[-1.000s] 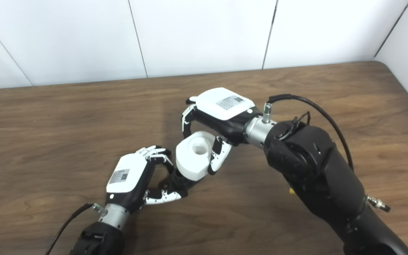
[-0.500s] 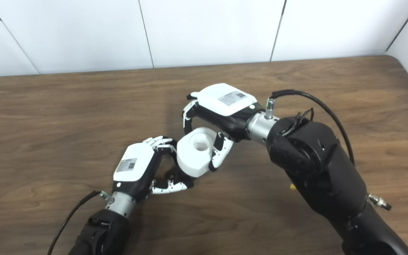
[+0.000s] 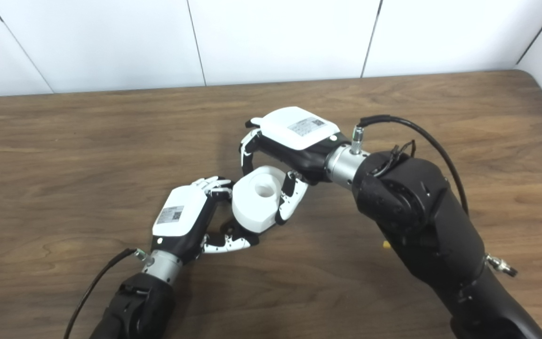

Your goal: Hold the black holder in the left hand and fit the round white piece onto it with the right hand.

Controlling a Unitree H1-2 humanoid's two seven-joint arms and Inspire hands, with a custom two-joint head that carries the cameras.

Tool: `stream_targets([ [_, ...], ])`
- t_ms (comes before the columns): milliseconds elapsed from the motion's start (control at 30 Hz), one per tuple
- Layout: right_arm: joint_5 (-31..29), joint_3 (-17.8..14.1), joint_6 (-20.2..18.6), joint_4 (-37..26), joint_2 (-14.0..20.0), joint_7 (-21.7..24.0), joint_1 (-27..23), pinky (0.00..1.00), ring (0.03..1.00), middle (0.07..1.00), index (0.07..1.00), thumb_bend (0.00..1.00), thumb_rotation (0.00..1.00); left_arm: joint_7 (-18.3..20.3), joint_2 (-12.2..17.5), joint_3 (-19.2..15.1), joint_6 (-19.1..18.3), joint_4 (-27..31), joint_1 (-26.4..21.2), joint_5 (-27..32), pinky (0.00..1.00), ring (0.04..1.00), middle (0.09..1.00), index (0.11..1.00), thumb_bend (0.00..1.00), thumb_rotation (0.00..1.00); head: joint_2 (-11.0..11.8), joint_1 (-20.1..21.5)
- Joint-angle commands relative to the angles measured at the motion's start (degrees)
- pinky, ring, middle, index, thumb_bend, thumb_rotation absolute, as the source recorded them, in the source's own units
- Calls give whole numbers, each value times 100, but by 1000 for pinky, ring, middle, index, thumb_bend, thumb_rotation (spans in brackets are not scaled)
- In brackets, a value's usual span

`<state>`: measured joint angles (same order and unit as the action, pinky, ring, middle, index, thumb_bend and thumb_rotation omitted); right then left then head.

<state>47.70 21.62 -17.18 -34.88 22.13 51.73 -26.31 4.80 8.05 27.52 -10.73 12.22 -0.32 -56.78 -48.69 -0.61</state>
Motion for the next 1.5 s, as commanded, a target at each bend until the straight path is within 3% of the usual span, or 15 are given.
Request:
stream_targets([
  [0,-27,-82,180,0,-34,-189,-150,843,946,801,483,525,134,453,13,130,-232,-268,162,-96,866,869,805,487,523,51,0,-8],
  [700,223,83,343,199,-340,-152,-100,856,942,804,483,525,135,452,-45,123,-262,-256,165,-123,866,868,810,486,523,50,-26,-35],
  [1467,343,212,581,304,-233,-70,46,849,936,829,491,525,140,492,-50,153,-351,-244,121,-130,866,868,811,487,523,51,-29,-9],
])
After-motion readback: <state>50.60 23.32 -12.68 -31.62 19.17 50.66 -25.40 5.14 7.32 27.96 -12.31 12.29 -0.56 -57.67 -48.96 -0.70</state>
